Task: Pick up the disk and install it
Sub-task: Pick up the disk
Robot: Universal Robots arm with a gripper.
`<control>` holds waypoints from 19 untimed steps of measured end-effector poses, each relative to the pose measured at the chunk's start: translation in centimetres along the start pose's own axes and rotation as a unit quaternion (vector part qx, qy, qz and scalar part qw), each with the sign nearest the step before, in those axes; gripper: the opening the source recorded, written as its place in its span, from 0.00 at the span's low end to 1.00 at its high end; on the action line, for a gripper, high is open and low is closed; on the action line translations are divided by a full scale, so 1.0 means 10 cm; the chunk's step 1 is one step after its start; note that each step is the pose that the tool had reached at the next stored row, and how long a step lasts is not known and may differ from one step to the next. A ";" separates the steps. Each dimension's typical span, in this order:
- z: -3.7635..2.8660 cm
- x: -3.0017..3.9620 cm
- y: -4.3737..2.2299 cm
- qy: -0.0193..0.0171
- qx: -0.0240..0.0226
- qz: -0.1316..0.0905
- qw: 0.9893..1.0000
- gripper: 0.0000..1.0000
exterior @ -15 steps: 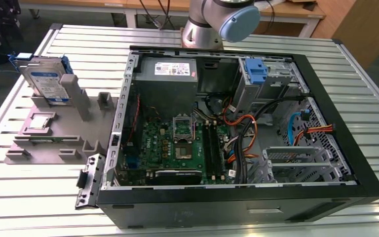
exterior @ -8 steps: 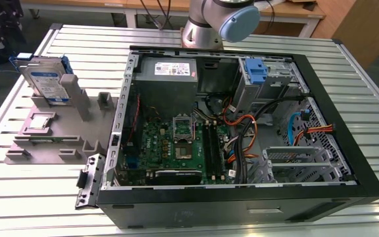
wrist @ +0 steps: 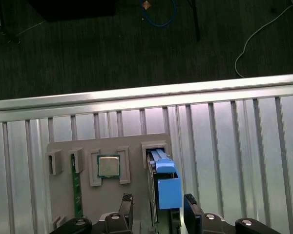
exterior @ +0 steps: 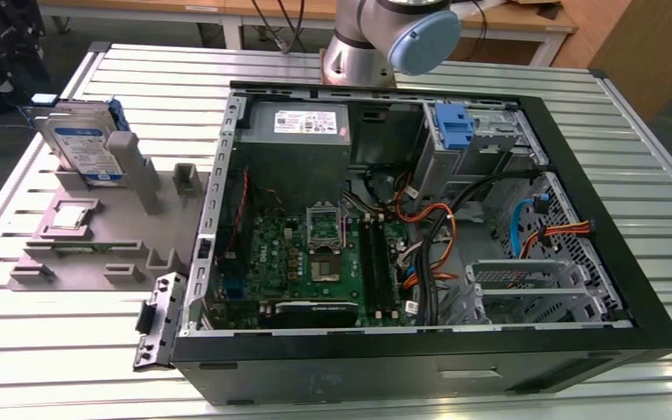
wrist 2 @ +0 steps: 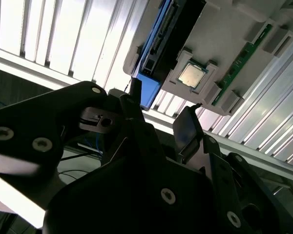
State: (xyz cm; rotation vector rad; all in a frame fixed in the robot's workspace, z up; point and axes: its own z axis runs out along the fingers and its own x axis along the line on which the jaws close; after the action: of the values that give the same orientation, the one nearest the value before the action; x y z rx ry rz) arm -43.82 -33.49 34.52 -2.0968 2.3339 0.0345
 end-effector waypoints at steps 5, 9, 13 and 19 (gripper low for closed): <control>0.038 -0.009 0.001 -0.001 0.002 0.000 1.000 0.53; 0.056 -0.016 0.003 -0.001 0.002 0.000 1.000 0.53; 0.082 -0.022 0.007 -0.002 0.002 0.000 1.000 0.53; 0.138 -0.027 0.013 -0.002 0.001 0.000 1.000 0.53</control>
State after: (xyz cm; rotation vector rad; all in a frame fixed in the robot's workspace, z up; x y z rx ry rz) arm -43.94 -33.19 33.15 -2.0946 2.3296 0.0348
